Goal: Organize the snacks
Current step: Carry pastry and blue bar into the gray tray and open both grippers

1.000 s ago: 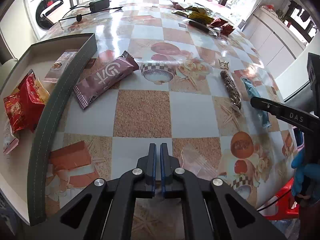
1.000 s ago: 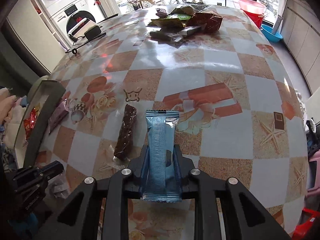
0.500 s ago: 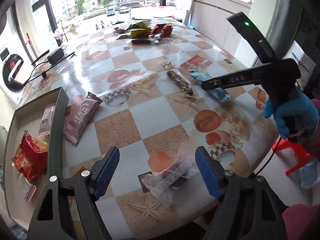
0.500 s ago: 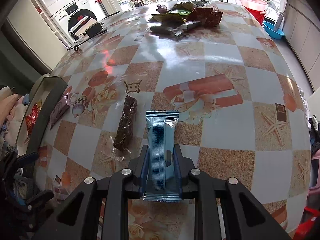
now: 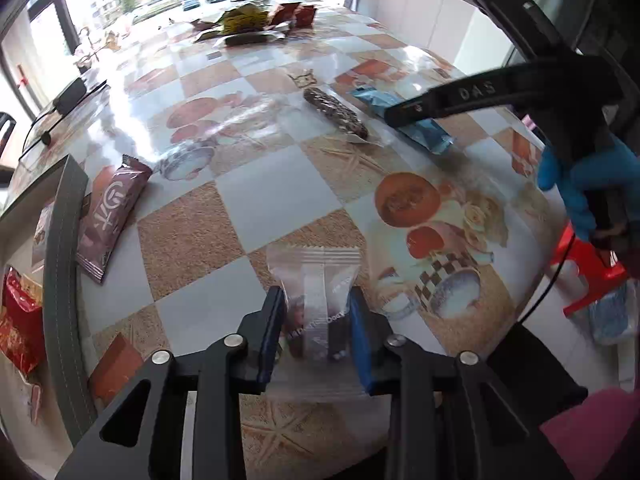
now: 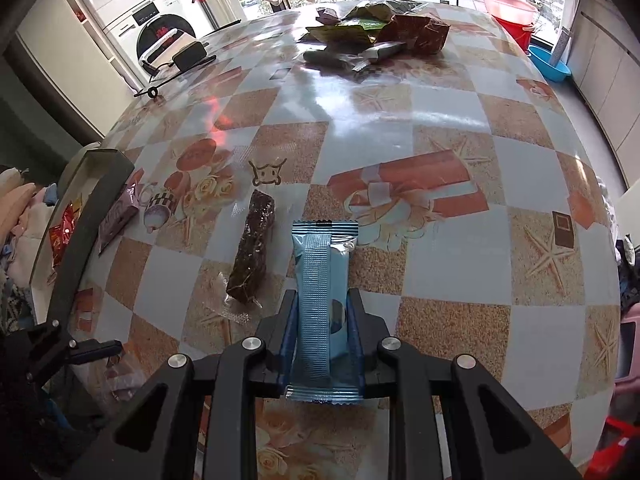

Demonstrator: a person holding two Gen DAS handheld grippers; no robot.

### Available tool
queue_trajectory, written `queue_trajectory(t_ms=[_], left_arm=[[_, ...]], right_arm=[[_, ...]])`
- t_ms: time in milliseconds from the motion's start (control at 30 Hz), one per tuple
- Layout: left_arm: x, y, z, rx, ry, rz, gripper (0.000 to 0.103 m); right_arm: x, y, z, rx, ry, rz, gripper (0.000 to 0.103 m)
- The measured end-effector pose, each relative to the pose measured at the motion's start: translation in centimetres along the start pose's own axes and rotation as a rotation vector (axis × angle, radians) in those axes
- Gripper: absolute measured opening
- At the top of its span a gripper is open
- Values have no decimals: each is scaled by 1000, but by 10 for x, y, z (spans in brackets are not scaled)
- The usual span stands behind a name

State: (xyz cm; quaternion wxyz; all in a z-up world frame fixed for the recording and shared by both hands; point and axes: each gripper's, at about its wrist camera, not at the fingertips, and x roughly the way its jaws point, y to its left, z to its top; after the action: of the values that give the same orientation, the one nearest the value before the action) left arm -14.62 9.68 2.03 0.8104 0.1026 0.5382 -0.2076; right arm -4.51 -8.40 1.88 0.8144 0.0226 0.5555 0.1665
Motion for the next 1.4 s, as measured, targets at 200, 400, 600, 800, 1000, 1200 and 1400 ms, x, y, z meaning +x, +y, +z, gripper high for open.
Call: queue_trajectory(t_ms=[200, 400, 600, 800, 1000, 1200, 1400], left_arm=[[0, -7, -1, -57, -3, 69, 31], [2, -8, 1, -114, -15, 110, 36], [-1, 0, 0, -190, -36, 72, 30], [-22, 12, 2, -265, -95, 36, 30], [-55, 25, 4, -297, -165, 61, 30], [-85, 60, -8, -365, -215, 140, 30], [-107, 114, -32, -473, -246, 211, 30]], right_arm=[[2, 8, 2, -47, 15, -45, 25], [12, 28, 3, -120, 36, -119, 74], [5, 30, -4, -122, 16, -97, 24], [-16, 20, 1, -21, -7, 62, 24], [-35, 40, 12, -14, -28, 145, 24], [-37, 86, 22, -106, -20, 163, 24], [-27, 148, 35, -200, 5, 214, 24]])
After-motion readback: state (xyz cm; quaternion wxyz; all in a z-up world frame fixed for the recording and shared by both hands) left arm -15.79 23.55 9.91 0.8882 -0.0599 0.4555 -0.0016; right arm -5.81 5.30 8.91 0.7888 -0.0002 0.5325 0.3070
